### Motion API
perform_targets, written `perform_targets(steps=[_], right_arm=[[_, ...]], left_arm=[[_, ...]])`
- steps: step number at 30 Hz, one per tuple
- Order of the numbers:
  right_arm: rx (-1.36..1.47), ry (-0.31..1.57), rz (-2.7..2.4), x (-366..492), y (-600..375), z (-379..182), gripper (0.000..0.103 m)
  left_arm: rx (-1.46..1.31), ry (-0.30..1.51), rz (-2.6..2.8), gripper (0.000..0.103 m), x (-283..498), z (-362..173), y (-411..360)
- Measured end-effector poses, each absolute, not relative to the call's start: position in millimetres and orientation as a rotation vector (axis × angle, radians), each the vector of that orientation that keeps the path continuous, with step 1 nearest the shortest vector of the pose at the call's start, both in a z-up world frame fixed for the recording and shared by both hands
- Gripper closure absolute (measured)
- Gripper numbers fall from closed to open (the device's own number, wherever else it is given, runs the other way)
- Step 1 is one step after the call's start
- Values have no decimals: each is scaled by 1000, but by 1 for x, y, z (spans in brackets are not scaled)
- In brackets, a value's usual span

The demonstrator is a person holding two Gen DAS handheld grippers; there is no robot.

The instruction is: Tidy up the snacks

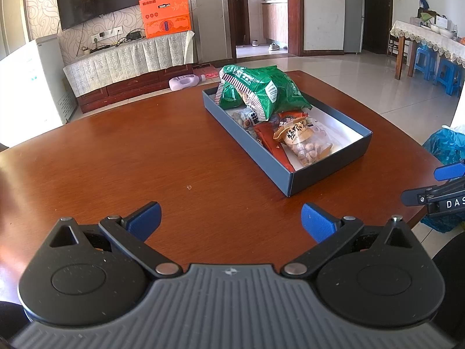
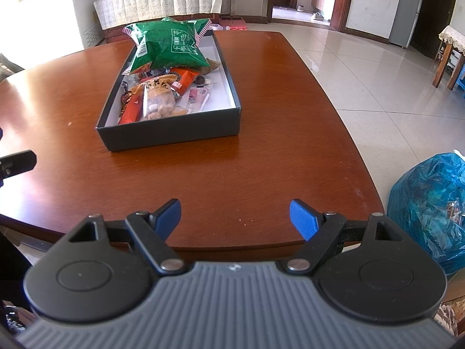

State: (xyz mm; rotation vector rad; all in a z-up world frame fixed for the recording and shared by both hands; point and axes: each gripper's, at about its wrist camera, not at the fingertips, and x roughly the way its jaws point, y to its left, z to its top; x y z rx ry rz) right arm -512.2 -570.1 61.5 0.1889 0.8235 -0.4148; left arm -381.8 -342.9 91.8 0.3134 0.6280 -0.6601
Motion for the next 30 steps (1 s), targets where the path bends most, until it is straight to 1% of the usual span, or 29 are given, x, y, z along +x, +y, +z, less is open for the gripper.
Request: perform_targets(steps=[30], right_arm=[[190, 823, -414, -512, -570, 61, 19]], left_arm=[[314, 633, -657, 0, -381, 88, -343]])
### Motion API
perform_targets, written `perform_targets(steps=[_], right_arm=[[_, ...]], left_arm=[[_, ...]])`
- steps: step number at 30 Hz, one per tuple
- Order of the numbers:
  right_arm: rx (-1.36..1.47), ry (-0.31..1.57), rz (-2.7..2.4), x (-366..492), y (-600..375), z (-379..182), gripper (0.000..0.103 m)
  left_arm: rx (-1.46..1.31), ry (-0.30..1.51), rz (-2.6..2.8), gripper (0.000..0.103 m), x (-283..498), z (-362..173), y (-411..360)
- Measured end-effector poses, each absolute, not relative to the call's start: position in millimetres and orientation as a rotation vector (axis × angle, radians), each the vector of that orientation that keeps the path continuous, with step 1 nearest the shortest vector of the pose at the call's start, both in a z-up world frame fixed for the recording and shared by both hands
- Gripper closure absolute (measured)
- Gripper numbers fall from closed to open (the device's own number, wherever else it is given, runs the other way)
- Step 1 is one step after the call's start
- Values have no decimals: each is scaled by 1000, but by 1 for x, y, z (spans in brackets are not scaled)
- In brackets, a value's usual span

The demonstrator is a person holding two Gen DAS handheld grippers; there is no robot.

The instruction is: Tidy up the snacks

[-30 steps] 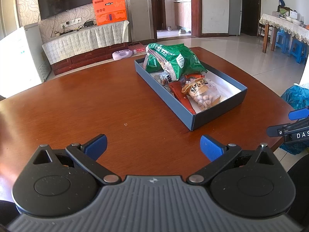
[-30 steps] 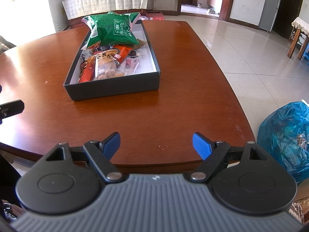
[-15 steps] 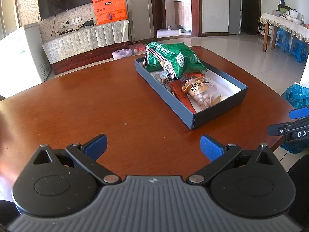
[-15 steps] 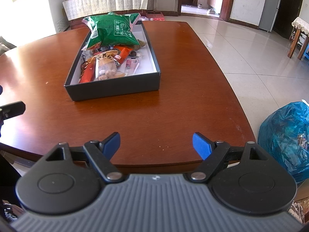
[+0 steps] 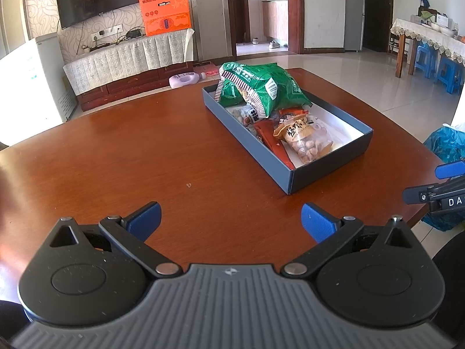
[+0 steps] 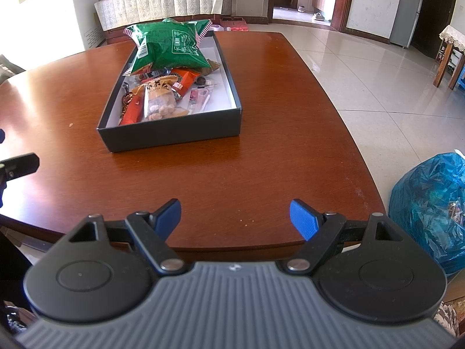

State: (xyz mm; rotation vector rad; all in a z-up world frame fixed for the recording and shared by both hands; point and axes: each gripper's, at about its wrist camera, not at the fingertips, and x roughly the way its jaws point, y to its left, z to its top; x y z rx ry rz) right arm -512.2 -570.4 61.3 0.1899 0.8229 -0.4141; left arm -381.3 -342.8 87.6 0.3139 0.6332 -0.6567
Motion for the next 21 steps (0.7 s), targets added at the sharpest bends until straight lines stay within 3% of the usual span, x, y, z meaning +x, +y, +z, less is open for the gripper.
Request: perform_targets(steps=[21], right_arm=[[192, 822, -410, -511, -569, 61, 19]], left_arm=[[319, 634, -657, 0, -382, 84, -344]])
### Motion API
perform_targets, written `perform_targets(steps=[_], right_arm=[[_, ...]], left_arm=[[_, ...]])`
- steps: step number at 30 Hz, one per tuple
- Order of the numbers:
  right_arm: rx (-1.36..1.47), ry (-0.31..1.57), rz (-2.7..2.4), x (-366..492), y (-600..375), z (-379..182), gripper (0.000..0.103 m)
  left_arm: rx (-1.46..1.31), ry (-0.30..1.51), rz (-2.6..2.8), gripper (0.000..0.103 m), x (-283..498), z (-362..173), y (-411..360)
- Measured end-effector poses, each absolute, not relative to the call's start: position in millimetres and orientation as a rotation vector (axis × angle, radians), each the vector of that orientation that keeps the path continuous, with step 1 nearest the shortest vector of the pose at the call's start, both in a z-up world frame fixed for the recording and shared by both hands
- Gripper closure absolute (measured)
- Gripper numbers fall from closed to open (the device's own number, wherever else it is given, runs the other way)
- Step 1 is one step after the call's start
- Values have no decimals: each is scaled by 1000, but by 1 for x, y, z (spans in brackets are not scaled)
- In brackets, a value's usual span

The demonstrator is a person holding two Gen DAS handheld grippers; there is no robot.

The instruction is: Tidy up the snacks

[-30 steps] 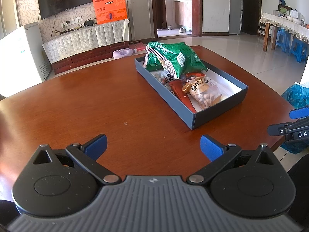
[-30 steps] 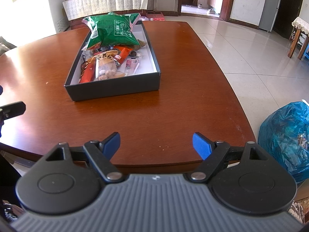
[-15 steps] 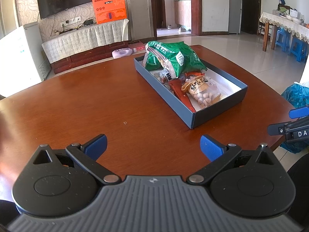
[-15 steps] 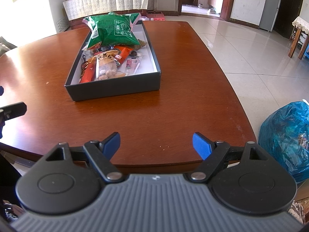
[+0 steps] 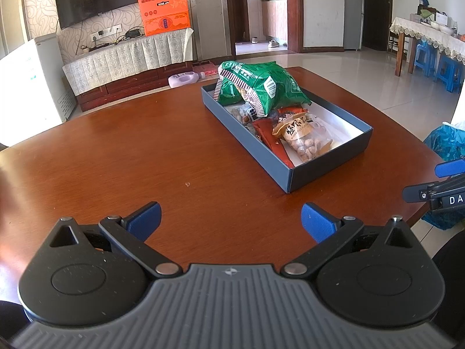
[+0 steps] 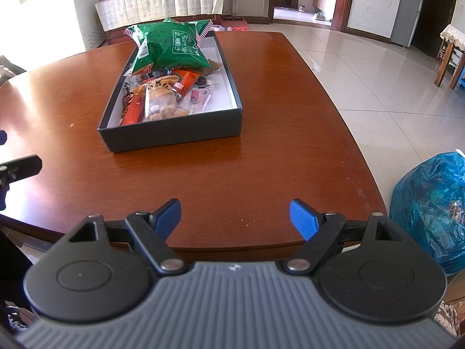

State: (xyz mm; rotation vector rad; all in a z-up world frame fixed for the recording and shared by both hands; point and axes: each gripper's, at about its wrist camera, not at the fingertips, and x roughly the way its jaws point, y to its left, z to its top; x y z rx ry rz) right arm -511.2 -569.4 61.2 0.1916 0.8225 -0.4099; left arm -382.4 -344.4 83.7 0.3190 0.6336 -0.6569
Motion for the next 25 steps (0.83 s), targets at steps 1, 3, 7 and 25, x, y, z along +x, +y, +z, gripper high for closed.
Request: perform_targets(steps=[1, 3, 7, 25], right_arm=[[192, 822, -410, -511, -570, 61, 19], [193, 822, -410, -511, -569, 61, 19], [193, 822, -408, -510, -569, 61, 19], [200, 827, -399, -511, -575, 59, 19]], left_arm=[[320, 634, -657, 0, -382, 83, -344], [320, 635, -657, 0, -383, 83, -345], [320, 635, -657, 0, -383, 83, -345], [320, 613, -663, 0, -386, 85, -347]])
